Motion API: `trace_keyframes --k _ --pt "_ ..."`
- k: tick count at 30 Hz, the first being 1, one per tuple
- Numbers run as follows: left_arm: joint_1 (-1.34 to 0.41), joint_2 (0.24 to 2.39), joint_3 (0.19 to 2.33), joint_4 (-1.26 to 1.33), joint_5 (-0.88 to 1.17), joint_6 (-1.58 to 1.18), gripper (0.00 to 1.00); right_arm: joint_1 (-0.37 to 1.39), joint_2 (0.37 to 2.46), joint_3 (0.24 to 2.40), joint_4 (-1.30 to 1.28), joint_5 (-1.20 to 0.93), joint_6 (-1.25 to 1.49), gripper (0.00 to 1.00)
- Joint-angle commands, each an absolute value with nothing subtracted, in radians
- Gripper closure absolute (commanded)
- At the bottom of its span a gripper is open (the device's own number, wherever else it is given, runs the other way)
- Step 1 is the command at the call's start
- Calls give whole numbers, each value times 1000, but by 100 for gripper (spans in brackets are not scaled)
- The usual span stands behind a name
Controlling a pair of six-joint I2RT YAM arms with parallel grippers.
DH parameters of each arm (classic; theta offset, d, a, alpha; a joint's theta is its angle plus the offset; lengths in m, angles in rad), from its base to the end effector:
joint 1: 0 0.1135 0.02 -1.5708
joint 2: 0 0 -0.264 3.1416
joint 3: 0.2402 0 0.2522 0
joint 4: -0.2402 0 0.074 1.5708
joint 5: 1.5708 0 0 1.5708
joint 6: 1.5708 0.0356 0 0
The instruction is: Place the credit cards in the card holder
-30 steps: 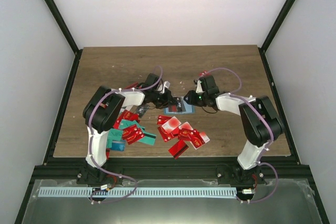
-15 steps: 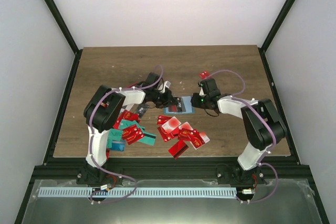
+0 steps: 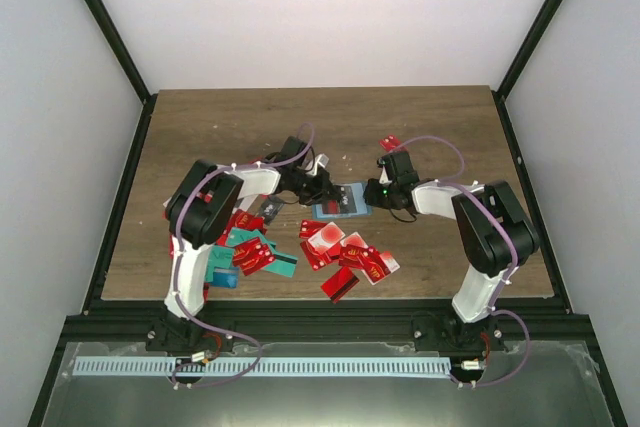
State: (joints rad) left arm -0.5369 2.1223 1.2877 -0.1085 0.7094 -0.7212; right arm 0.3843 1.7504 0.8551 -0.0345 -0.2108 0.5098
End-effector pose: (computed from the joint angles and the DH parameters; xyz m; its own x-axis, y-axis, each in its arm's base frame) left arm 0.3547 -0.2381 0.1154 -0.9956 0.0096 -0.0929 0.0791 0.6160 -0.7837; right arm 0.3052 0.1315 0.1324 -0.8841 0.1572 -0.4401 -0.0586 0.8970 0.4382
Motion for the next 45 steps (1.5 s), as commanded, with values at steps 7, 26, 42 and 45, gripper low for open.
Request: trace_keyframes --k 7,26,42,45 --pt "-552 2198 1319 -106 676 -766 96 387 1767 861 -30 -266 512 85" --pt "-571 2149 1352 -251 563 -690 71 387 1746 853 -19 -292 517 85" --pt "-579 2149 1447 -464 452 -601 59 387 1711 845 -1 -319 518 85" --pt "-592 2166 1480 -500 418 -600 59 387 1717 844 0 -316 519 85"
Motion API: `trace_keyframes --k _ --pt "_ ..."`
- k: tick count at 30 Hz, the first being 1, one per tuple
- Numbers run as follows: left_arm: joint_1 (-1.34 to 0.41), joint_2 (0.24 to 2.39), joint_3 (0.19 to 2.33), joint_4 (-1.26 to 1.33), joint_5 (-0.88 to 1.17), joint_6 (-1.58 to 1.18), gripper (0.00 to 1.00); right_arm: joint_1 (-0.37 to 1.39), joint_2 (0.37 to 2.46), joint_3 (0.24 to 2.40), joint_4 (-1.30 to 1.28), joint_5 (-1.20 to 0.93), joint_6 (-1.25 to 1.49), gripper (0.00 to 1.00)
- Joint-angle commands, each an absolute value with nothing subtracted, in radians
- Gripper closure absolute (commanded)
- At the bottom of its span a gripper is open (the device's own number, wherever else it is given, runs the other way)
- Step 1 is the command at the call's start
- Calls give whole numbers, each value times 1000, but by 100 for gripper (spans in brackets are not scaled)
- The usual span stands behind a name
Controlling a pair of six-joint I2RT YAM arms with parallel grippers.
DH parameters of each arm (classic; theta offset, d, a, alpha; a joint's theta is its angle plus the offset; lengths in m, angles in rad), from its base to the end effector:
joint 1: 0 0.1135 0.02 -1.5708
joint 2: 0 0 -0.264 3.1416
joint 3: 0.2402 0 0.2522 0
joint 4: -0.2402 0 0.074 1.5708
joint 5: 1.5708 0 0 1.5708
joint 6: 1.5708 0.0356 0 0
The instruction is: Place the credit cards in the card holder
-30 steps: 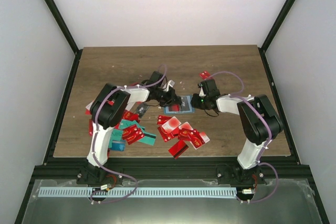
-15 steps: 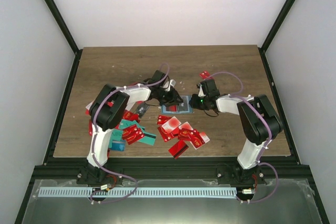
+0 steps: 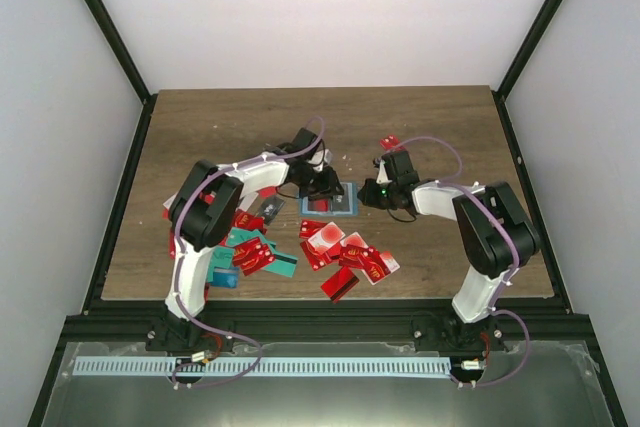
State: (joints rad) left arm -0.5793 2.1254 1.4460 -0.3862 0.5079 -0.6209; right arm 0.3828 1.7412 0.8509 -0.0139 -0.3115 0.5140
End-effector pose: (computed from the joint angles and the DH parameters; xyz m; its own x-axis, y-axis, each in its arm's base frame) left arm 0.3572 -0.2544 0.1387 -0.9885 0.0392 -0.1461 0.1232 0.7686 -0.6277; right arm 0.3041 0.1342 0.1362 -0.8961 0.1437 -0.4200 -0.1042 0.8516 0.5138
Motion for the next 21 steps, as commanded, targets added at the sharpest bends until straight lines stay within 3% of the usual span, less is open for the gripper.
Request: trace_keyframes --k 1,5,13,21 --pt "-597 2172 1489 -510 409 -600 59 388 1722 841 1 -318 520 85" --pt "-611 2194 1523 -543 368 -597 59 387 1743 829 14 -334 525 86" --pt "-632 2244 1586 -588 339 -585 60 398 1787 813 58 -397 523 97" --pt "-653 2292 1650 -636 326 -577 62 422 1794 826 81 -439 528 99"
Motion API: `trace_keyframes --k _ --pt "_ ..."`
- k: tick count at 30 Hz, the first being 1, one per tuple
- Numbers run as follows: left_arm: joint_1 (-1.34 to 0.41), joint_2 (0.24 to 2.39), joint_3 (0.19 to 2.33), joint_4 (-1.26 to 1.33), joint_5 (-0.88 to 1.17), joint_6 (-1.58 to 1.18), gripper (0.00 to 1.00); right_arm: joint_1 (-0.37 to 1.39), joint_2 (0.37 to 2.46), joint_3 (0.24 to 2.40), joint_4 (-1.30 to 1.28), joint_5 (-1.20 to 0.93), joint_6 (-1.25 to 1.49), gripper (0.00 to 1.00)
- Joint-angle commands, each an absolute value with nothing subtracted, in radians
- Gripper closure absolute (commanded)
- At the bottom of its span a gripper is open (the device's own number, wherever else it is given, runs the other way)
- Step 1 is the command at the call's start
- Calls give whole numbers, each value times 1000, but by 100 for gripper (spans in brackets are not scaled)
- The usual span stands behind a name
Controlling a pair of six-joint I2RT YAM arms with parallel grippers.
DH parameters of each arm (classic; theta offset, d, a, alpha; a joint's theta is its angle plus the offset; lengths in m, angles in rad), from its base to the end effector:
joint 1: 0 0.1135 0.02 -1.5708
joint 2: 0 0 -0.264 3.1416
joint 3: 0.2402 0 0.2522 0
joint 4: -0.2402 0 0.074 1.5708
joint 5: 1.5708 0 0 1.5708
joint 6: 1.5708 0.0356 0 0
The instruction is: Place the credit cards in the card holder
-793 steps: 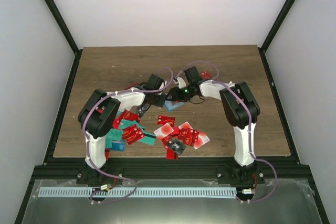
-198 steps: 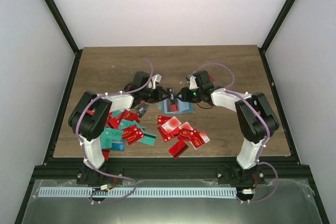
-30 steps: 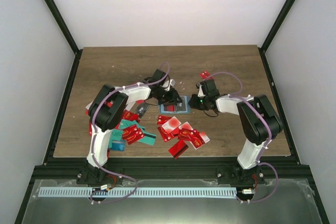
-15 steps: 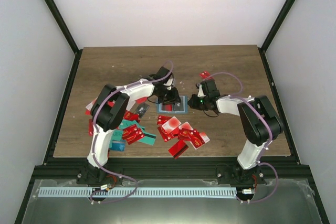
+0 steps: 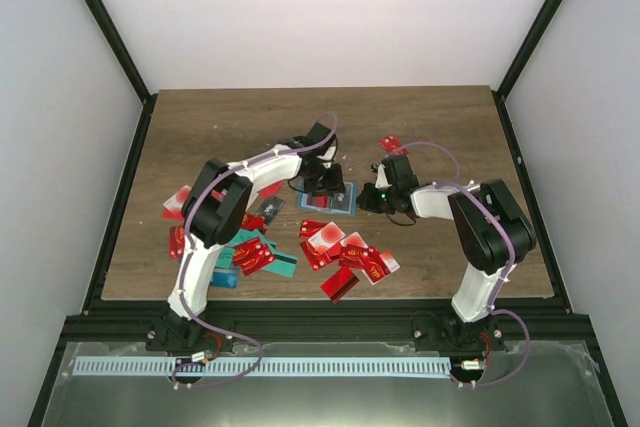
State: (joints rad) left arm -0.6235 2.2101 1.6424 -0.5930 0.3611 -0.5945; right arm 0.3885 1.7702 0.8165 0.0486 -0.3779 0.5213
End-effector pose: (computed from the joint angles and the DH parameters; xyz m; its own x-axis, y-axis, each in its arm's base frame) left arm 0.3654 -0.2783 0.1458 -0.9868 0.0643 -0.1488 0.1303 0.8609 -0.4917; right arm 0.2996 0.1368 0.1230 -0.9116 0.1271 -0.3911 -0.1257 0.8194 0.5592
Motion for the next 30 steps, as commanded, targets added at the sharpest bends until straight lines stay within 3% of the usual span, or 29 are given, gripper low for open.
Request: trace_keyframes --k 1,8,25,30 --pt "-655 2291 1652 -642 322 -575 62 422 1791 827 78 -434 525 99" --pt "-658 2243 1643 -662 287 -548 59 419 1763 821 61 -401 510 99" --pt "-614 1997 1577 -721 169 -394 31 378 1627 817 -11 -349 499 98" --pt "-595 1927 1513 -726 101 -347 28 369 1569 801 -32 -339 504 97"
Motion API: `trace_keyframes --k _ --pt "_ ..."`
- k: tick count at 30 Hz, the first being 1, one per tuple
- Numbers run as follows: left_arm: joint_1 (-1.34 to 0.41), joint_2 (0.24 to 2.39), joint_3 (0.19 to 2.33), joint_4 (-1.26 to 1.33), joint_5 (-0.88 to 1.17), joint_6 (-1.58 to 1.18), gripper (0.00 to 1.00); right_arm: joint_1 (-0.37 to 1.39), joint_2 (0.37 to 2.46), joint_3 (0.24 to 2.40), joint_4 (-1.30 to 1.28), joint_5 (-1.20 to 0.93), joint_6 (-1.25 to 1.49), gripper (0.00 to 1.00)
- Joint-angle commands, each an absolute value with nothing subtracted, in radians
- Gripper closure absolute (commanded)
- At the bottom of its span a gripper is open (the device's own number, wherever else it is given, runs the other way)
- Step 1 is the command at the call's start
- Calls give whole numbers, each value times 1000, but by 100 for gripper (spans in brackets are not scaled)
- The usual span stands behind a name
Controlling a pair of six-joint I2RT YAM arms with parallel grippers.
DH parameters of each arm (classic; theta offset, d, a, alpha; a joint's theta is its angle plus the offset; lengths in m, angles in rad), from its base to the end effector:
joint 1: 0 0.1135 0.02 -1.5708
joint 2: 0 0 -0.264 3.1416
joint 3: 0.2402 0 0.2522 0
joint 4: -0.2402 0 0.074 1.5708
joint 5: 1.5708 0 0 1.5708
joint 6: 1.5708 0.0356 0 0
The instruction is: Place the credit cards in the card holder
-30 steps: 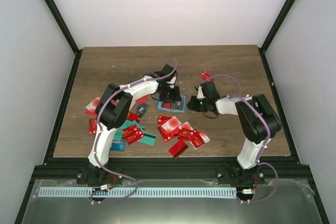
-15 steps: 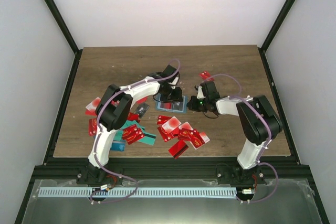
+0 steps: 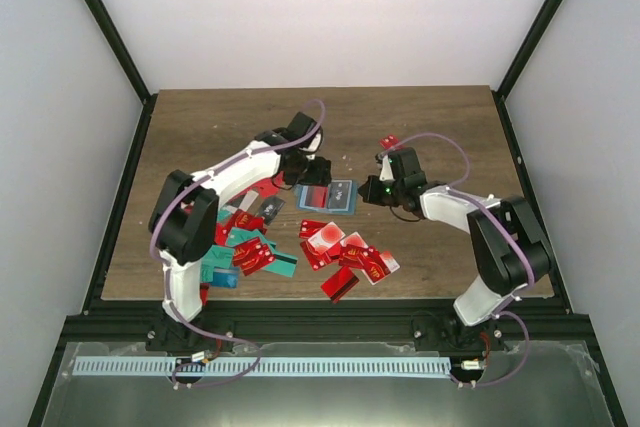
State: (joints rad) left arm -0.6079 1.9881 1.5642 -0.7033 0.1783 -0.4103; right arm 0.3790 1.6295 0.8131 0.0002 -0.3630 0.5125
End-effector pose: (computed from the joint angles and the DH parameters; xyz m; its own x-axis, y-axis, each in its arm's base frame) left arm 0.3426 -0.2461 0.2103 -0.9290 0.1682 -0.3297 0.2770 0.9067 -0.3181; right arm 0.2930 0.1303 0.1615 -0.8703 0.1468 -0.4701 -0.1665 0.8107 0.5613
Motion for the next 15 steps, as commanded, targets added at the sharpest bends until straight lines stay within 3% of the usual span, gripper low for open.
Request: trace_keyframes --k 1,9,15 --pt "-593 1914 1495 -718 75 -337 28 367 1561 798 -36 -337 505 97" --pt "-581 1904 1419 -654 -48 -315 32 364 1531 788 -39 -393 539 87" --pt "-580 1939 1381 -576 -95 -319 39 348 1540 768 -1 -474 590 62"
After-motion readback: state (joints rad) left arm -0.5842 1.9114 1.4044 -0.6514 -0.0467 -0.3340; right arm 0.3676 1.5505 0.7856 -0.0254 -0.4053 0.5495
